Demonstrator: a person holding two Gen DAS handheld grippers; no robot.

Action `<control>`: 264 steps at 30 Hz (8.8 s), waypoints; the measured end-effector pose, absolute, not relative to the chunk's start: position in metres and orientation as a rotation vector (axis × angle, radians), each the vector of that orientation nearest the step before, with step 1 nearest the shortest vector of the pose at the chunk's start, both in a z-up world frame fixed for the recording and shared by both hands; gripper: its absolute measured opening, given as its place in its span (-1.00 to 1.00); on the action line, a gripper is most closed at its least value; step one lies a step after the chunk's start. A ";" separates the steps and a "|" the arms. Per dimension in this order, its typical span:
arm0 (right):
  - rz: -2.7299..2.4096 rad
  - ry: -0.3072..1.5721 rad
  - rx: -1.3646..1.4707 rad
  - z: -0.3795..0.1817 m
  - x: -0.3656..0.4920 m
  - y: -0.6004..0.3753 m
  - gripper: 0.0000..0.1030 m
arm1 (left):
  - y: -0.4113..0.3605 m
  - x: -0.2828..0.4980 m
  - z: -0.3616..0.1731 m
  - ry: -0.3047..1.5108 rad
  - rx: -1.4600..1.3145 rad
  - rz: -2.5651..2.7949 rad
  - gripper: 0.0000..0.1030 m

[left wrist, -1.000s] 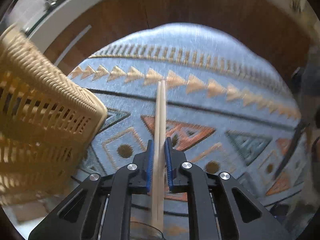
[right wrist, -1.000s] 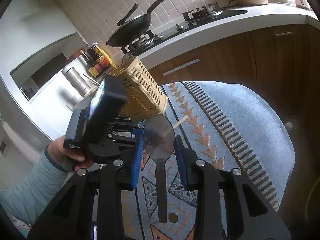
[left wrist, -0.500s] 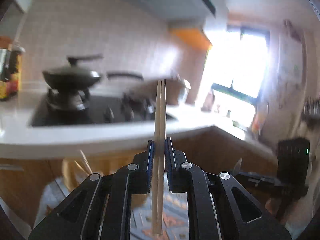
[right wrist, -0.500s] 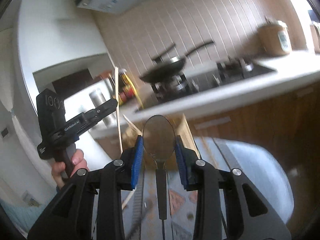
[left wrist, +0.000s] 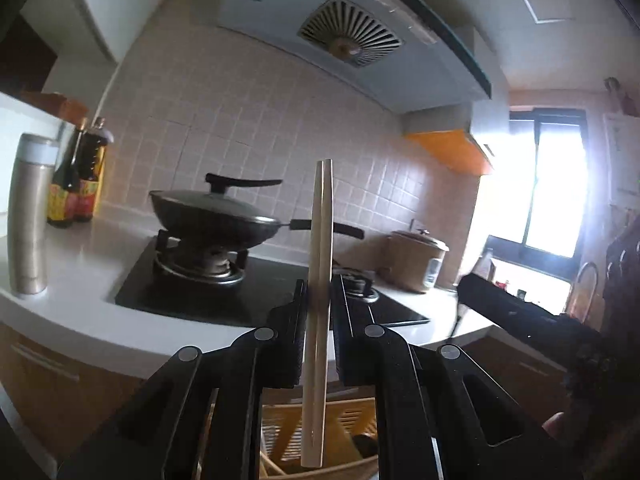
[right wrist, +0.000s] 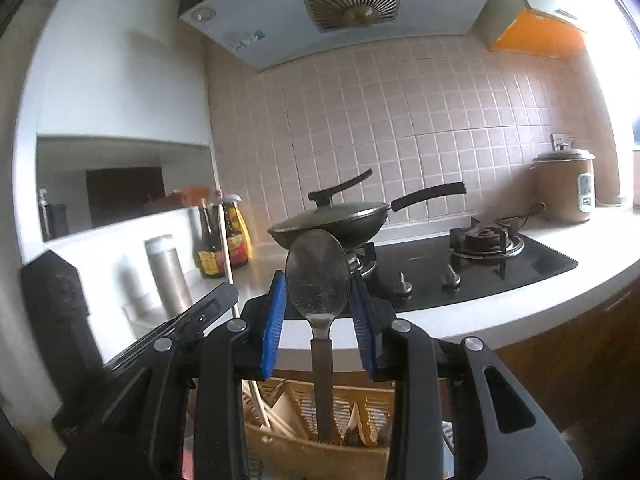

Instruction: Organize utensils

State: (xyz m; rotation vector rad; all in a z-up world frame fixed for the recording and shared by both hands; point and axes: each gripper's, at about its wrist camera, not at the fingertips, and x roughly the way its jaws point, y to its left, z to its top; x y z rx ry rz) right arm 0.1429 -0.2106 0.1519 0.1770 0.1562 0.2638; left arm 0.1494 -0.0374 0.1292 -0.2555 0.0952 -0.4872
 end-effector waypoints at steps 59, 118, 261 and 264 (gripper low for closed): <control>0.340 1.265 0.090 -0.058 0.083 -0.118 -0.19 | 0.020 0.079 -0.055 1.132 0.125 -0.557 -0.32; 0.174 1.248 -0.173 -0.049 0.097 -0.164 -0.43 | -0.035 0.122 -0.055 1.275 0.421 -0.550 -0.66; 0.018 0.299 -0.044 -0.009 0.013 -0.213 0.85 | -0.004 0.046 -0.006 0.213 0.073 -0.027 0.85; 0.021 0.301 -0.047 -0.009 0.013 -0.212 0.85 | -0.003 0.047 -0.006 0.216 0.070 -0.023 0.85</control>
